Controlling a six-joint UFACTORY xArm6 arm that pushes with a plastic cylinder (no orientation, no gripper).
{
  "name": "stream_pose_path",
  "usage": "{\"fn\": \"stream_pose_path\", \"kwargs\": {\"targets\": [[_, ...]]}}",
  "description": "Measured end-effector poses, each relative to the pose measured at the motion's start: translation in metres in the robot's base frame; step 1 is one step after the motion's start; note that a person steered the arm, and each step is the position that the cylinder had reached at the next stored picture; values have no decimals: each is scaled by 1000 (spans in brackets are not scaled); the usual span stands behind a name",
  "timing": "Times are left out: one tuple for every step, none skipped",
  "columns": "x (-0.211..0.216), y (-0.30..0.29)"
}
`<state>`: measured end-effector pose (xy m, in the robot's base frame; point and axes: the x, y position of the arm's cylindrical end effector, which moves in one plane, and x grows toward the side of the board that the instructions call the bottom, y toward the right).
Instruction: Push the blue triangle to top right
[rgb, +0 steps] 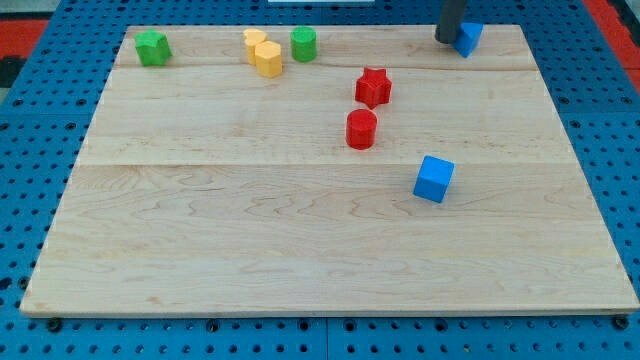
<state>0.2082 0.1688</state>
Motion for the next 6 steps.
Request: {"fn": "stream_pose_path", "kwargs": {"targets": [[-8,-1],[-8,-1],[-8,2],[-8,11],[-8,16],[-8,16]]}}
